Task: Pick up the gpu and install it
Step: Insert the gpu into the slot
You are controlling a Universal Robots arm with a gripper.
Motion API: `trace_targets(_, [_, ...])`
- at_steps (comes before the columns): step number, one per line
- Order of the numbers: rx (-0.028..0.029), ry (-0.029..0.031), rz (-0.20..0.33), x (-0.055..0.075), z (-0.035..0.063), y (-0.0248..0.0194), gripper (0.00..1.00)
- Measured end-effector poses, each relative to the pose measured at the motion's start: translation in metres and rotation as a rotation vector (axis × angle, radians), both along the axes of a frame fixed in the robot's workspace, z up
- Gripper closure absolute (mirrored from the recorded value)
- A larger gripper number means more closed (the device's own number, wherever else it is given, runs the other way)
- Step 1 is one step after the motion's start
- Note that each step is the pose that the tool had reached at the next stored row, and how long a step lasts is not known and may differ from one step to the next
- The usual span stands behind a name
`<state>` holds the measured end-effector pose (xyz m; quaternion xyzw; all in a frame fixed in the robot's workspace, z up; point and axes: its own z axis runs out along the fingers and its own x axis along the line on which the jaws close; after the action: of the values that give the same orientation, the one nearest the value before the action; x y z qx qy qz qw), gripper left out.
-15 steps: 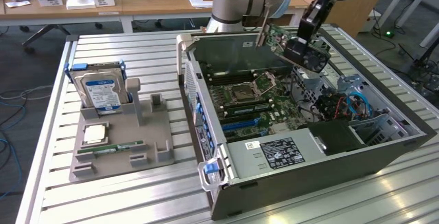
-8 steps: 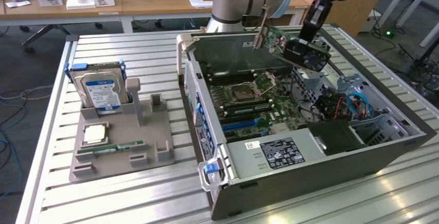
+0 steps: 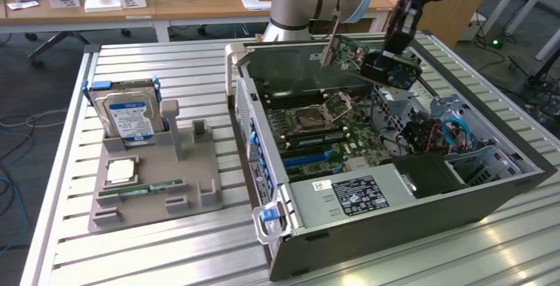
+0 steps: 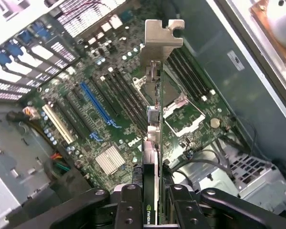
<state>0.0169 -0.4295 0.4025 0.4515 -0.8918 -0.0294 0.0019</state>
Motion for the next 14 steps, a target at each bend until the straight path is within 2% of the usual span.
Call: trace_targets(14, [0.0,0.0,0.238,0.0,-0.0011,0.0,0.74])
